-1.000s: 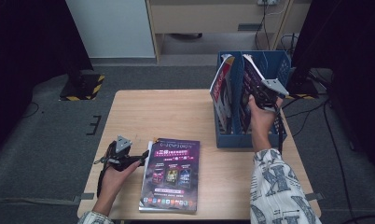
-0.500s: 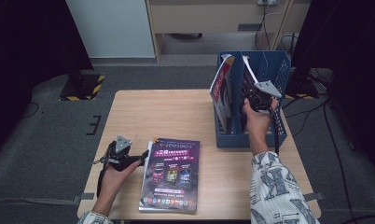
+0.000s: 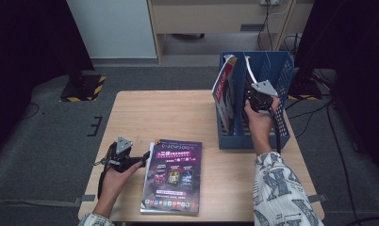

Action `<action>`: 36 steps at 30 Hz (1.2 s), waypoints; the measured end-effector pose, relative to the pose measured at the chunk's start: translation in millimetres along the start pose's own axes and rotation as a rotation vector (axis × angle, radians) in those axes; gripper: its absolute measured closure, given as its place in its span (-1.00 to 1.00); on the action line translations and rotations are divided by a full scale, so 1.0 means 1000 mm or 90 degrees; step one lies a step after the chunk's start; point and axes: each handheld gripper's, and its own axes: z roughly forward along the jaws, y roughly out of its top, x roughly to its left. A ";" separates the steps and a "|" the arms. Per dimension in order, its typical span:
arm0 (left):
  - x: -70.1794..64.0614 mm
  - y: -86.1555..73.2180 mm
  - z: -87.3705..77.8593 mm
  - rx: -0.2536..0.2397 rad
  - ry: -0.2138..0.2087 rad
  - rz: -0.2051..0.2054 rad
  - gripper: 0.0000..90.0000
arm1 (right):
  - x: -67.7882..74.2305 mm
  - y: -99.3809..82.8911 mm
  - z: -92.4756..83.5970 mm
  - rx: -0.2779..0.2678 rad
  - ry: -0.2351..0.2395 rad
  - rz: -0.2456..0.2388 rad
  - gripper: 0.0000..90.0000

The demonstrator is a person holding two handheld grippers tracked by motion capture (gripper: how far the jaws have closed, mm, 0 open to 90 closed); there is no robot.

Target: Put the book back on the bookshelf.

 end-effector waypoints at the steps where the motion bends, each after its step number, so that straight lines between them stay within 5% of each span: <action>1: 0.000 0.000 0.000 0.000 0.000 0.000 -0.81 | 0.000 0.000 0.000 0.000 0.000 0.000 0.83; 13: 0.000 0.000 -0.001 0.002 0.001 0.003 -0.81 | 0.006 0.001 -0.004 -0.004 0.021 0.005 0.72; 30: -0.001 0.000 0.000 0.004 0.000 0.005 -0.81 | 0.003 0.000 -0.008 -0.007 0.051 0.059 -0.02; 36: -0.001 0.000 0.000 0.003 0.000 0.005 -0.81 | 0.005 -0.001 -0.010 0.000 0.052 0.054 -0.30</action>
